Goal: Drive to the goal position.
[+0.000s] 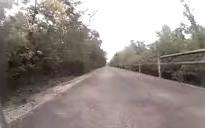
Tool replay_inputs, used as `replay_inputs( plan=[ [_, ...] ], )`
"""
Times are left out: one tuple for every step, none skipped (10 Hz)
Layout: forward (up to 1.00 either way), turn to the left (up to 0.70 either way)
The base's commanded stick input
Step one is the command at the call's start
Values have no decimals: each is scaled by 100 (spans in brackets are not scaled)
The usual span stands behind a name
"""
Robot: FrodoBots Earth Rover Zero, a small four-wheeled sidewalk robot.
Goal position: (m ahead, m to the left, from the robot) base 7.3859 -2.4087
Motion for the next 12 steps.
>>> replay_inputs(
  plan=[
    [70,0],
    [70,0],
    [70,0],
    [70,0],
    [70,0],
    [70,0],
    [70,0],
    [70,0],
    [70,0],
    [70,-1],
    [70,-8],
    [70,-23]
  ],
)
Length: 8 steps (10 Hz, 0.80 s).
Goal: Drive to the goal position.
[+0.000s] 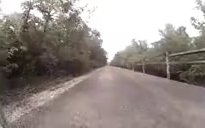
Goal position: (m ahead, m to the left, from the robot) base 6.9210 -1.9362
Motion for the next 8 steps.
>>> replay_inputs(
  plan=[
    [70,-5],
    [70,0],
    [70,0],
    [70,0],
    [70,0],
    [70,0],
    [70,0],
    [70,0]
  ],
)
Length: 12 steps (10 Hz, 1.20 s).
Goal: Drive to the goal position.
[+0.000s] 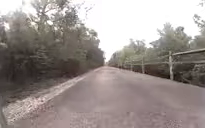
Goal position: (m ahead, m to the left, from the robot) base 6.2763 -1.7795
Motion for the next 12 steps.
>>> replay_inputs(
  plan=[
    [70,0],
    [70,0],
    [70,0],
    [70,0],
    [70,0],
    [70,0],
    [70,0],
    [70,-6],
    [70,-11],
    [70,-16],
    [70,-6],
    [70,0]
  ],
)
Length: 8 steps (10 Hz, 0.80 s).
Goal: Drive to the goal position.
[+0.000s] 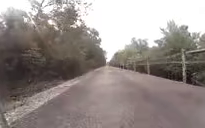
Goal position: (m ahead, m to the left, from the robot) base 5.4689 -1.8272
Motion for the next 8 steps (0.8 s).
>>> replay_inputs(
  plan=[
    [70,0],
    [70,0],
    [70,0],
    [70,0],
    [70,0],
    [70,0],
    [70,0],
    [70,0]
  ],
)
